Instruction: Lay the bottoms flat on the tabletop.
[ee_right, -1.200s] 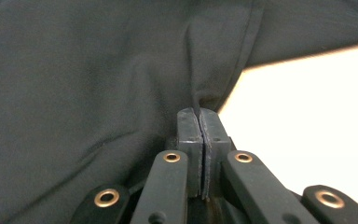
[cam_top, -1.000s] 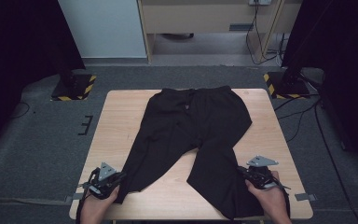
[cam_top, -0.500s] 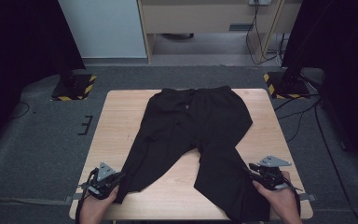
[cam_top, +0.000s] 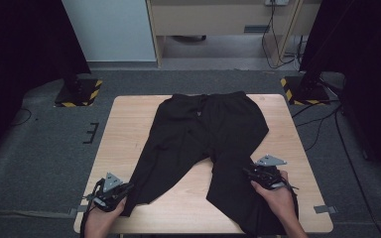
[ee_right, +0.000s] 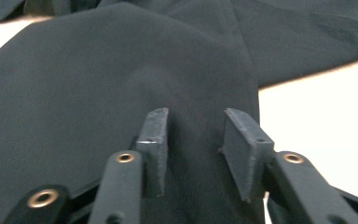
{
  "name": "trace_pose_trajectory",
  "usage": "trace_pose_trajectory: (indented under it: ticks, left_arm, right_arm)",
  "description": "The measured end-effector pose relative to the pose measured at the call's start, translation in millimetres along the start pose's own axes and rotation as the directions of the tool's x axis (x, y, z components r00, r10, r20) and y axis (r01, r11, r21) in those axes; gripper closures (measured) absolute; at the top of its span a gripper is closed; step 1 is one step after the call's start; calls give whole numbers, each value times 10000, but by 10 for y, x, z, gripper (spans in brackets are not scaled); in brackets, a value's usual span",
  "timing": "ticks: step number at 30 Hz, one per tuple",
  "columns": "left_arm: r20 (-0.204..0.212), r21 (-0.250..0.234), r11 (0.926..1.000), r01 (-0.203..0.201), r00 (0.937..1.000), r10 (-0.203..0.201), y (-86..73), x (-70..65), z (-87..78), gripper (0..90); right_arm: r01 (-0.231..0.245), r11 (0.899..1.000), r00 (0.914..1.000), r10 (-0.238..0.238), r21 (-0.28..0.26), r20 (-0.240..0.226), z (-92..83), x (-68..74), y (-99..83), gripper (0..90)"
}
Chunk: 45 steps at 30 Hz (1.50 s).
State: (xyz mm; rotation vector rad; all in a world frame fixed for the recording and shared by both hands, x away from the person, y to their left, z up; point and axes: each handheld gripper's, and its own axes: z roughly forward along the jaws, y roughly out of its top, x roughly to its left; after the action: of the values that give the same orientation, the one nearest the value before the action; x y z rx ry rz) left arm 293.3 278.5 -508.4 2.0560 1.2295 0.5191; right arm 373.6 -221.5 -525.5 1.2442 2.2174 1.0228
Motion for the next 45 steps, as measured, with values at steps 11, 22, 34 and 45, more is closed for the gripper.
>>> trace_pose_trajectory:
  ticks: [11,22,34,45]
  left_arm:
    - [10,-22,10000,-1,10000,1,-2,7,-6,829]
    - [8,-4,10000,16,10000,-16,14,-5,16,826]
    - [93,-107,9999,-19,10000,20,23,-19,14,820]
    - [192,-71,10000,-49,9998,51,27,-31,36,818]
  right_arm:
    - [335,9984,9994,-330,450,-105,-101,-28,-139,898]
    - [-244,9986,9984,268,471,-493,-497,-169,-422,791]
    - [-890,9960,9957,887,97,281,-102,-301,10,496]
    - [-1029,9929,9937,1000,599,508,136,-400,77,533]
